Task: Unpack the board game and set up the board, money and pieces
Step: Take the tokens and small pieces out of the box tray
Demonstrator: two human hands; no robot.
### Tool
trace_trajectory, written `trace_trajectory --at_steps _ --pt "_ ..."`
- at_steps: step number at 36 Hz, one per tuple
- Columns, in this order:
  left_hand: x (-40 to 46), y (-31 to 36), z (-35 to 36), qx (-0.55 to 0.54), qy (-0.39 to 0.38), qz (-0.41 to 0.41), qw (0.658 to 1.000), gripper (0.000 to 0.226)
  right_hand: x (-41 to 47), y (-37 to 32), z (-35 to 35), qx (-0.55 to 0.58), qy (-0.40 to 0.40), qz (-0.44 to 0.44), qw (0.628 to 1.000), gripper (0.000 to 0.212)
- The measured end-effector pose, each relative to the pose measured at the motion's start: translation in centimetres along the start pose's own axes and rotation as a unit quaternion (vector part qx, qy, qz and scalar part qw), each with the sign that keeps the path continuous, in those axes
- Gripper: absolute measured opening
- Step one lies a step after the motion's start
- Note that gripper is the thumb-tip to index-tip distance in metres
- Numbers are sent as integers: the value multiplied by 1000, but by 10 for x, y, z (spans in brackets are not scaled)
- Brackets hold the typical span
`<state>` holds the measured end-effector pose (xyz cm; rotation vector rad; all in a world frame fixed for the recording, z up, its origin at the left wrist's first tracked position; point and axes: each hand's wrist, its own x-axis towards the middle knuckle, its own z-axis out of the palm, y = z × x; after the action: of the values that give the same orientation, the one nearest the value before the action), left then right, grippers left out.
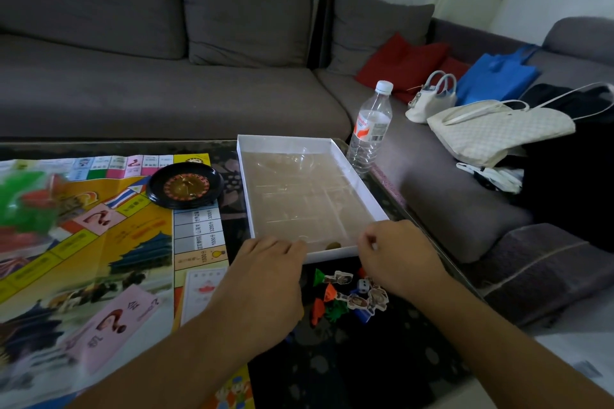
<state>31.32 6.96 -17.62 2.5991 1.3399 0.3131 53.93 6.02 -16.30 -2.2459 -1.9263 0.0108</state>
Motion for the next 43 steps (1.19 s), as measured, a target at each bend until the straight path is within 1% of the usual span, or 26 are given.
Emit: trace_trajectory --at_steps 3,8,12,15,18,20,23,25,27,29,34,37,39,41,43 --pt "0 1 1 -1 -12 -10 1000 48 4 -4 -4 -14 -19 12 1000 30" --pt "2 5 0 -13 -32 -20 999 50 3 -14 -13 -5 -54 12 998 27" --pt "6 11 -1 -53 -68 -27 996 59 -3 -37 -16 32 -88 3 996 12" --pt "11 15 -4 -122 -100 -44 987 52 -7 -46 -10 52 -91 -3 995 15" --pt "15 17 -6 -178 -118 -66 975 41 -9 -53 -2 127 -87 12 988 16" --pt "17 18 -6 -201 -128 -81 968 42 -10 -57 2 167 -73 34 983 16" --pt "15 17 -4 -209 -114 -80 968 46 -10 -57 5 237 -65 56 968 20" --pt "13 15 -3 -222 -106 -79 966 51 -9 -54 5 264 -58 58 961 17" --pt "11 13 -2 -246 -94 -80 961 56 -8 -52 4 269 -46 60 960 12" --pt "11 12 0 -274 -79 -89 954 55 -8 -51 2 270 -38 54 961 11" --pt "8 10 1 -302 -16 -82 950 48 -10 -44 2 286 -40 -5 957 16" --pt "5 8 1 -322 32 -67 944 50 -13 -42 4 299 -16 -8 954 18" --pt "4 7 1 -316 67 -64 944 49 -13 -41 4 333 6 -4 943 19" --pt "5 5 1 -276 100 -63 954 44 -12 -37 4 384 28 16 923 20" --pt "7 1 -1 -234 123 -65 962 45 -10 -30 2 409 77 38 908 21"
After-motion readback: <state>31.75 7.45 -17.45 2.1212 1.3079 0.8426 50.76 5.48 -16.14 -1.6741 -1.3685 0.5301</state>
